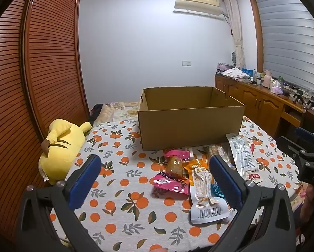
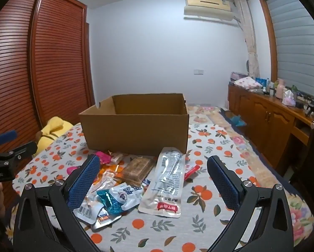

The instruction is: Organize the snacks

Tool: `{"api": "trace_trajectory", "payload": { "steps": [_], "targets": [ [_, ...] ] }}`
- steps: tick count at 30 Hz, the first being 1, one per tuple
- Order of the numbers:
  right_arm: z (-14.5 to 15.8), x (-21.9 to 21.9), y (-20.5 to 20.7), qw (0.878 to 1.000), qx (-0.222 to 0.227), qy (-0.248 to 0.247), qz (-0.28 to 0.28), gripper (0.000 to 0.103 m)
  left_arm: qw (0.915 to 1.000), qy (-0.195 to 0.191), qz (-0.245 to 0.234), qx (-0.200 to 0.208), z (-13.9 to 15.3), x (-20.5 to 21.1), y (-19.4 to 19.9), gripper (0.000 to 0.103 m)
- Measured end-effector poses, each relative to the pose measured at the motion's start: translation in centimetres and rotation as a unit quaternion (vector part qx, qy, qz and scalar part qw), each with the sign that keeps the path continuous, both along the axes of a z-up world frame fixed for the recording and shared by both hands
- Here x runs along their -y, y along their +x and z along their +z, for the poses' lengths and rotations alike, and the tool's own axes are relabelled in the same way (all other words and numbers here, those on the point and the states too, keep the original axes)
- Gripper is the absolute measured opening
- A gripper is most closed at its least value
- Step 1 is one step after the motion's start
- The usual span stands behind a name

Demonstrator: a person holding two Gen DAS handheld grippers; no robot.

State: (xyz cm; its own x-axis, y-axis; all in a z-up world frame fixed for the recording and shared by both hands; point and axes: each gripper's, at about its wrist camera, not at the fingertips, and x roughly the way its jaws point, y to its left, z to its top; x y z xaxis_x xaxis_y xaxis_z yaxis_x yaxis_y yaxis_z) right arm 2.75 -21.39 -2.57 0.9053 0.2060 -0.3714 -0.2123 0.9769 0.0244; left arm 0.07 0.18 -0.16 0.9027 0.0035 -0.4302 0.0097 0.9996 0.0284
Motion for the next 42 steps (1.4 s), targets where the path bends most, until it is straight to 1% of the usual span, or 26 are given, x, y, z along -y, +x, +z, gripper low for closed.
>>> {"api": "trace_trajectory", "payload": {
  "steps": [11, 21, 42],
  "targets": [
    [-0.11, -0.12, 0.12, 1.000, 0.000, 0.000, -0.005, 0.103, 1.0000, 0.001, -0.002, -0.003, 0.04, -0.21, -0.18, 0.103],
    [-0.12, -0.12, 0.05, 1.000, 0.001, -0.001, -0.007, 0.103, 1.0000, 0.000, 0.001, -0.008, -0.50, -0.38, 0.12, 0.103],
    [0.16, -0.13, -0.16, 1.000, 0.005, -0.001, -0.007, 0.103, 1.0000, 0.004, -0.003, 0.003, 0.15, -0.01, -0.34, 0.103]
  ]
}}
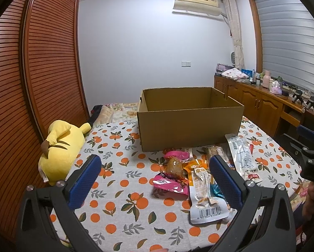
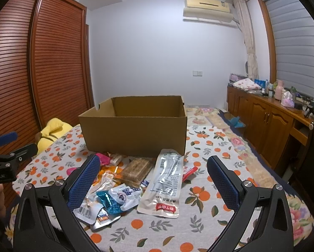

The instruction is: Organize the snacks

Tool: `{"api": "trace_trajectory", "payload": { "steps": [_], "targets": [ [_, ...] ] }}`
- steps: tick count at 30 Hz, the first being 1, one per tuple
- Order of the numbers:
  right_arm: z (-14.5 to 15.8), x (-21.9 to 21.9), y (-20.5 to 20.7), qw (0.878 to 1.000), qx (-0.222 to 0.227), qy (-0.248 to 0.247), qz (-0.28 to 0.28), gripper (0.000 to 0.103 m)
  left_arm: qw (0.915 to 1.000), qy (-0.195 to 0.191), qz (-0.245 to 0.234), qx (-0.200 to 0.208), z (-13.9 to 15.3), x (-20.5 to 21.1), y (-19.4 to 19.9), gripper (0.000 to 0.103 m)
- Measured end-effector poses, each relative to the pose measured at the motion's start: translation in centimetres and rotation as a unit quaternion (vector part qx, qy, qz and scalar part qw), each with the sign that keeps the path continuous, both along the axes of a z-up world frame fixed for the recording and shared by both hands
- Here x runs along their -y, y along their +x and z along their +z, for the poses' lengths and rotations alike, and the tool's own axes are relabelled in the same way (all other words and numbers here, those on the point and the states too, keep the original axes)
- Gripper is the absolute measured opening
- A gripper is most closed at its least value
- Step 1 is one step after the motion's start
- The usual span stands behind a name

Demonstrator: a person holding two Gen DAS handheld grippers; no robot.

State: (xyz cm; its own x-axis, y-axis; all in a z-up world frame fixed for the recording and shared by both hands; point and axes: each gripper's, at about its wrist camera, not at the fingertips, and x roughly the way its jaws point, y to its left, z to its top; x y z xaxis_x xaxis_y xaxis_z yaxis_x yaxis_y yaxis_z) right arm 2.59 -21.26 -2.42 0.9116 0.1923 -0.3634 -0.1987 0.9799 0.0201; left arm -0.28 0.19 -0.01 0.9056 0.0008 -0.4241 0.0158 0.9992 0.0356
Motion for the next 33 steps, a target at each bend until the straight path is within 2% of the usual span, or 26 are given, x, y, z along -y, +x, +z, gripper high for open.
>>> {"api": "trace_trajectory", "payload": {
  "steps": [22, 33],
  "targets": [
    [0.0, 0.0, 0.0, 1.000, 0.002, 0.001, -0.001, 0.103, 1.0000, 0.002, -0.007, 0.002, 0.2, 0.6, -0.3, 0.103],
    [-0.9, 1.0, 0.8, 1.000, -0.018, -0.001, 0.003, 0.103, 0.9992, -0.004, -0.019, -0.036, -2.2, 0.5, 1.1, 0.103]
  ]
}}
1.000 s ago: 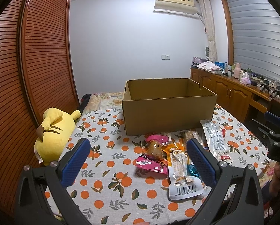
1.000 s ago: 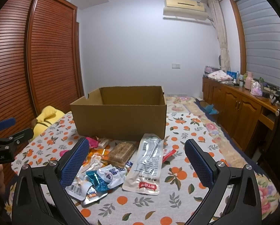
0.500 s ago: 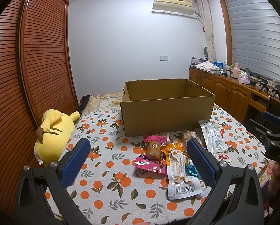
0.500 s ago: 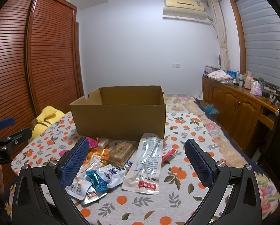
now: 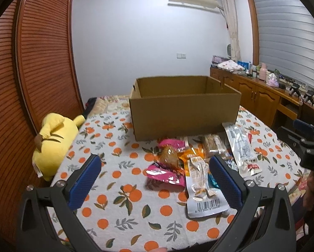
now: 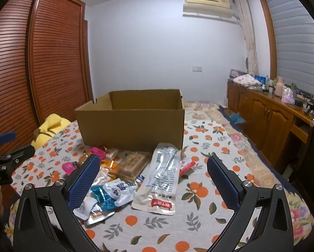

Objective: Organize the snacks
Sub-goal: 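Grasp the clear biscuit bar with the left tool while the right tool grasps the white duck-gizzard pouch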

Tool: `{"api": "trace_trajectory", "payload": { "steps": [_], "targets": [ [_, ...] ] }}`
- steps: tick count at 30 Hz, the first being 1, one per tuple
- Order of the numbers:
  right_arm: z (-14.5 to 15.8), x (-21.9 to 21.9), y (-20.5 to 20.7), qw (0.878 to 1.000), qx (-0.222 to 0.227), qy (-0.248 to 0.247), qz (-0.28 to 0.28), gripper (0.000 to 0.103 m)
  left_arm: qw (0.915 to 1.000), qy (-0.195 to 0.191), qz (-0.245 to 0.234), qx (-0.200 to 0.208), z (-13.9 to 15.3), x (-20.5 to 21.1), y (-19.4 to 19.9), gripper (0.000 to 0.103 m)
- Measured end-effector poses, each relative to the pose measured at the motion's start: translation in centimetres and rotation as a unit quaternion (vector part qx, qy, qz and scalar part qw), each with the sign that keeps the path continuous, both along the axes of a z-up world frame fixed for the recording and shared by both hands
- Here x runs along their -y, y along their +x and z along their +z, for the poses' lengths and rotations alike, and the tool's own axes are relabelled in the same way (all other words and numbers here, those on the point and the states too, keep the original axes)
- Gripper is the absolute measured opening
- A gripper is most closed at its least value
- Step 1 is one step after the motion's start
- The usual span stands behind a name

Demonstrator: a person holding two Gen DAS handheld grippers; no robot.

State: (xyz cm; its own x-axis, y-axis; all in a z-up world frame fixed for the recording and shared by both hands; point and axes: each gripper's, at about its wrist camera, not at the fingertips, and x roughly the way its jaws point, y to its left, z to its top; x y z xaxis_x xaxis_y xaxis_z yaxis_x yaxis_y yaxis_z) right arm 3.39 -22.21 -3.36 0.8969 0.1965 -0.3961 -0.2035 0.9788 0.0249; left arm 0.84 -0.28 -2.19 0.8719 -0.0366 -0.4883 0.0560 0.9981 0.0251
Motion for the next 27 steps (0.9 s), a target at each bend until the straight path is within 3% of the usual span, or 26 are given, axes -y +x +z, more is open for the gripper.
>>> {"api": "trace_trajectory", "payload": {
  "steps": [12, 23, 27],
  "targets": [
    [-1.7, 1.3, 3.1, 0.999, -0.045, -0.014, 0.024, 0.101, 0.9969, -0.013, -0.049, -0.060, -3.5, 0.8, 2.4, 0.102],
    [-5.5, 0.8, 8.1, 0.987, -0.138, -0.013, 0.076, 0.076, 0.9888, -0.024, -0.090, -0.117, -5.5, 2.4, 5.0, 0.097],
    [-6.6, 0.5, 9.7, 0.983, -0.164, -0.018, 0.080, 0.075, 0.9859, -0.031, -0.099, -0.131, -5.9, 2.8, 6.1, 0.095]
  ]
}}
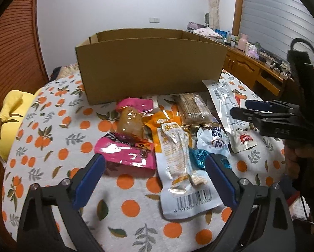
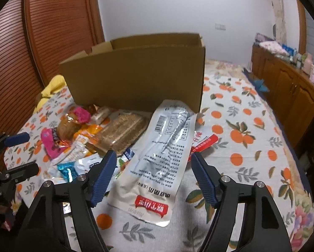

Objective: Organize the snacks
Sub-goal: 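Grasp the clear biscuit bar with the left tool while the right tool grasps the white duck-gizzard pouch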

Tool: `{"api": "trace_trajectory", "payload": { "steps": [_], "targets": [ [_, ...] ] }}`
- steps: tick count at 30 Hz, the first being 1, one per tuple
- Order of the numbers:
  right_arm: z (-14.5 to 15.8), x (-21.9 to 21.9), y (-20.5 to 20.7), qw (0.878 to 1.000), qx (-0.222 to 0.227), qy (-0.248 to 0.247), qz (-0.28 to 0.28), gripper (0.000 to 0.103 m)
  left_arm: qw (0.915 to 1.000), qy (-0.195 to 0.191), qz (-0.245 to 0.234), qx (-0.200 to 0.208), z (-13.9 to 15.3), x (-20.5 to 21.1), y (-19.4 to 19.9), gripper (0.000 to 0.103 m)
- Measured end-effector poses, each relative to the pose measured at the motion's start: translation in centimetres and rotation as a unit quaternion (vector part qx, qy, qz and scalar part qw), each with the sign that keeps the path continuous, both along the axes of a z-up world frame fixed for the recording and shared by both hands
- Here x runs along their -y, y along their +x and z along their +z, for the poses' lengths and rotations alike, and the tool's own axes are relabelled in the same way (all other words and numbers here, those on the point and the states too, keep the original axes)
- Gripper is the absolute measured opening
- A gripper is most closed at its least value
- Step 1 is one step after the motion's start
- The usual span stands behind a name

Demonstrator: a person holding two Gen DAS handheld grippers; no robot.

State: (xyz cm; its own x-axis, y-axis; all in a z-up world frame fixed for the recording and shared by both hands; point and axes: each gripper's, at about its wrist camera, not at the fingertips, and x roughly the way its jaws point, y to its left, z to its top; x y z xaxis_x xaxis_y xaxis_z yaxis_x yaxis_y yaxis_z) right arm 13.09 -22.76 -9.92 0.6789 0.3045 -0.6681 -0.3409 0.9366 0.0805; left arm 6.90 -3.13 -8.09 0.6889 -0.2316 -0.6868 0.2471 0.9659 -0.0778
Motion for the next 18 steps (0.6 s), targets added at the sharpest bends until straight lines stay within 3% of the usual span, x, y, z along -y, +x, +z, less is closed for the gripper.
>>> {"api": "trace_trajectory", "payload": {
  "steps": [5, 10, 15, 18],
  "targets": [
    [-0.7, -0.4, 1.5, 1.000, -0.016, -0.017, 0.001, 0.075, 0.9998, -0.013, -0.007, -0.015, 0.1, 0.1, 1.8, 0.090],
    [-1.3, -0.3, 2.8, 0.999, -0.035, -0.022, 0.001, 0.075, 0.9985, -0.017, -0.022, -0.047, 0.1, 0.8, 4.1, 0.076],
    [-1.8, -0.2, 3.4, 0.999, -0.038, -0.025, 0.001, 0.066, 0.9967, -0.001, -0.041, -0.070, -0.1, 2.0, 5.5, 0.062],
    [-2.0, -0.1, 3.5, 0.999, -0.033, -0.024, 0.000, 0.061, 0.9966, 0.004, -0.048, -0.066, 0.6, 2.7, 6.2, 0.062]
  ]
}}
